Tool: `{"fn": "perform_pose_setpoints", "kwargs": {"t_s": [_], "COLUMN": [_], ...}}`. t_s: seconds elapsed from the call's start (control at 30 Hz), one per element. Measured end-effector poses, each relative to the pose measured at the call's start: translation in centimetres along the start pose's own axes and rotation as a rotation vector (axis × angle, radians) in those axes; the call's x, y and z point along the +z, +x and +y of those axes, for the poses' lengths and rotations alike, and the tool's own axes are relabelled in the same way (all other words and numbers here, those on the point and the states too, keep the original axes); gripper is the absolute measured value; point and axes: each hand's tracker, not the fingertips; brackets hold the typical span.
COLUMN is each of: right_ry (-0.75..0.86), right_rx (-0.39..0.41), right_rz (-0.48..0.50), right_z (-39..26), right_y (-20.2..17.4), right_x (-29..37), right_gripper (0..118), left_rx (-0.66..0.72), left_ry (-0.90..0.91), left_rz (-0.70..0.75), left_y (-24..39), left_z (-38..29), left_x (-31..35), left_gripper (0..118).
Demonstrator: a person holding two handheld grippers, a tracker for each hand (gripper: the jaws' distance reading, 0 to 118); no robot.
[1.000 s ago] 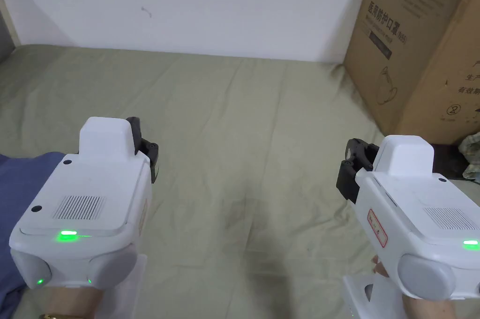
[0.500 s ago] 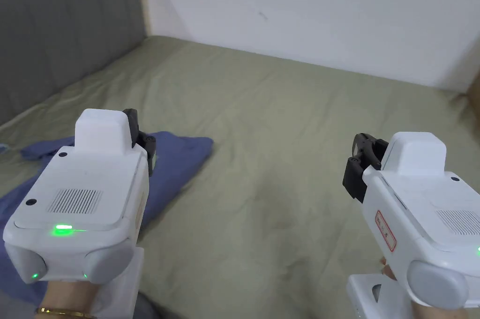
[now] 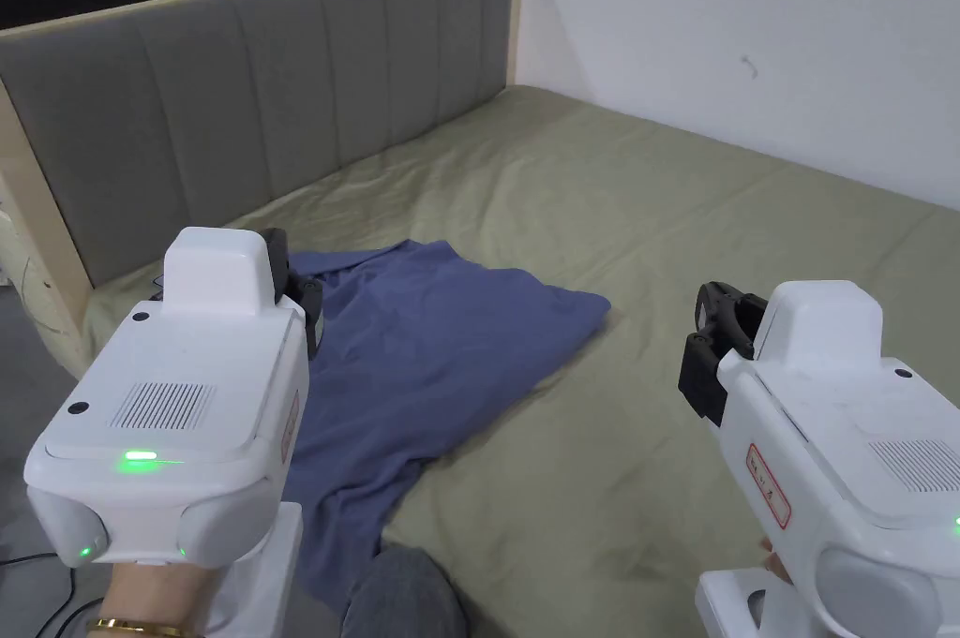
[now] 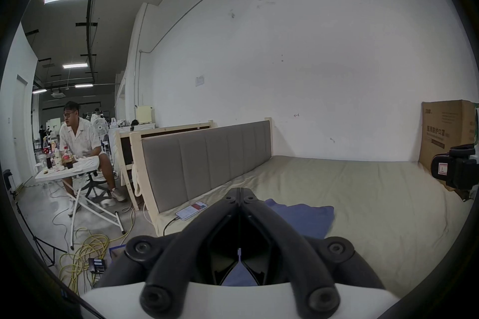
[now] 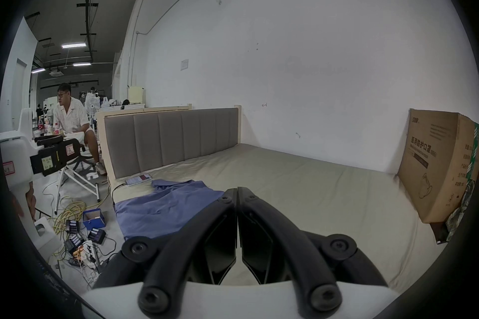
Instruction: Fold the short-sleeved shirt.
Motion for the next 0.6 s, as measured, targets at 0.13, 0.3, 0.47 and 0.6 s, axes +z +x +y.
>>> {"fn": "perform_pose_setpoints", "kwargs": {"t_s": [0.13,0.3,0.47,0.6], "right_ry": [-0.006,-0.014,-0.027,-0.049], "right_rx": [0.005,0.008,0.010,0.008], "right_rz": [0.002,-0.009,-0.023,-0.038], "right_z": [-0.1,-0.1,-0.1,-0.3], "right_y": [0.0,0.4,1.2,1.8], "right_x": [0.0,-0.1,-0.7,-1.8], "right_gripper": [0,0,0,0], "left_rx": [0.003,0.011,0.066,0.099], "left_ry": [-0.013,-0.097,-0.216,-0.296], "left_rz": [-0.002,-0.043,-0.145,-0.228], "left_y": [0.1,0.4,0.8,1.7], "left_z": [-0.3,-0.1,0.5,0.7], "left_x": [-0.4,-2.5,-7.9,-14.3], "left_gripper": [0,59,118,118]}}
